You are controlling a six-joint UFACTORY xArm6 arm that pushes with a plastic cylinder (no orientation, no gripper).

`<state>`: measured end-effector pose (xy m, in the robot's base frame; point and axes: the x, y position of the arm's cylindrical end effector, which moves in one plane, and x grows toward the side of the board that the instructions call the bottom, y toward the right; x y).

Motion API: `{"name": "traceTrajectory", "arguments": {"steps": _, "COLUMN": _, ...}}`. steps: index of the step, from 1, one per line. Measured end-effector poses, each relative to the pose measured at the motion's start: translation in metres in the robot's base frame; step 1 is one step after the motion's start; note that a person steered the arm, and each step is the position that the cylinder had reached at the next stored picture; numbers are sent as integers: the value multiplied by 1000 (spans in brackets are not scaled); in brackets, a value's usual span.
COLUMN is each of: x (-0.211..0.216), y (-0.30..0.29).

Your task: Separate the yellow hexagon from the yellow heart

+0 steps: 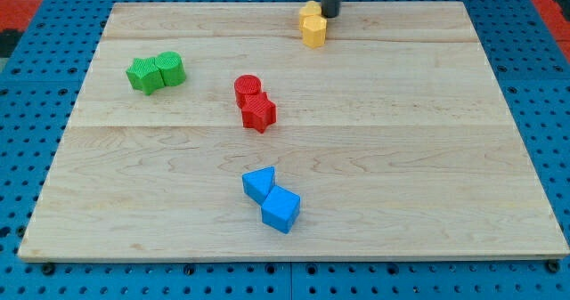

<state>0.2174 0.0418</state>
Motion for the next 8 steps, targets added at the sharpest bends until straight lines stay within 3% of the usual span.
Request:
{"name": "traceTrajectory", "arguments": {"steps": 1, "x": 4, "y": -35}}
{"name": "traceTrajectory", "arguments": {"steps": 3, "x": 25, "y": 38}}
{"name": "traceTrajectory", "arguments": {"steps": 5, "x": 45, "y": -53}}
{"name": "traceTrajectory", "arguments": {"steps": 6, "x": 55, "y": -66}}
{"name": "traceTrajectory", "arguments": {"steps": 7, "x": 94, "y": -83}}
{"name": "traceTrajectory", "arguments": {"steps": 8, "x": 96, "y": -99}}
